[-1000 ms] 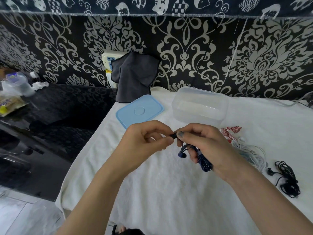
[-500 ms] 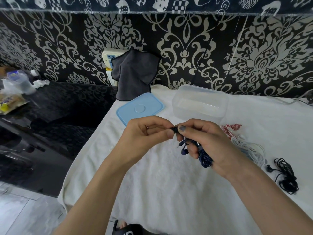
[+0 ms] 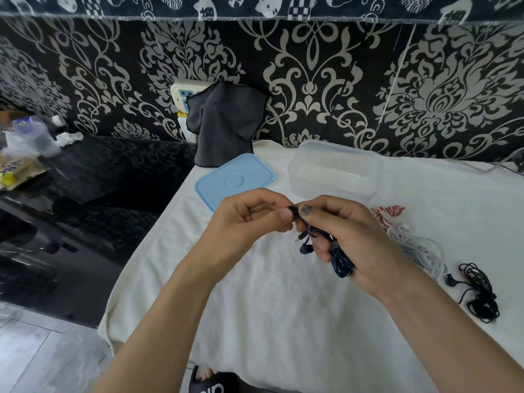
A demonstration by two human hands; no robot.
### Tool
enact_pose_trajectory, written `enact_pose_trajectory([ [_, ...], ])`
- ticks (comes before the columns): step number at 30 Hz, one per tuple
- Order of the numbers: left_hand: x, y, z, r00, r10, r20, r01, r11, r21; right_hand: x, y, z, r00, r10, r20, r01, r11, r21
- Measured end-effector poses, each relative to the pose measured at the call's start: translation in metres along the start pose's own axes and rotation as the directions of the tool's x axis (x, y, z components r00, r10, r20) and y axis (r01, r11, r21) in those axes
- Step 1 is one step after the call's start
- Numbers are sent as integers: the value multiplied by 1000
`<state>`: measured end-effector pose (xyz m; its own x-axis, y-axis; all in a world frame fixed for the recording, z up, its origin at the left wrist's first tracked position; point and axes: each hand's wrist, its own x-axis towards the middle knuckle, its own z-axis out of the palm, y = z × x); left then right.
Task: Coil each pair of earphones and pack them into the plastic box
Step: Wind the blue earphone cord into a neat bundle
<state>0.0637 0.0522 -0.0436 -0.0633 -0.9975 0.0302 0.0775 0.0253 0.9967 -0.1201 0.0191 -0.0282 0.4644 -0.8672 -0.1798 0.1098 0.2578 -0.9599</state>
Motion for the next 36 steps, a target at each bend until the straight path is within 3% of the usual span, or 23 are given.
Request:
enact_pose_trajectory([
  [15,4,-2,4,994,-62,88,78,979,-190,-1,0,2,1000,8,-29,-5,995,103],
  [27,6,-5,8,999,-28,36,34,985,-172,1,0,0,997,0,-73,9,992,126],
  [36,7,-5,7,995,-63,83,81,967,-243,0,-1,1,998,0,-68,11,986,166],
])
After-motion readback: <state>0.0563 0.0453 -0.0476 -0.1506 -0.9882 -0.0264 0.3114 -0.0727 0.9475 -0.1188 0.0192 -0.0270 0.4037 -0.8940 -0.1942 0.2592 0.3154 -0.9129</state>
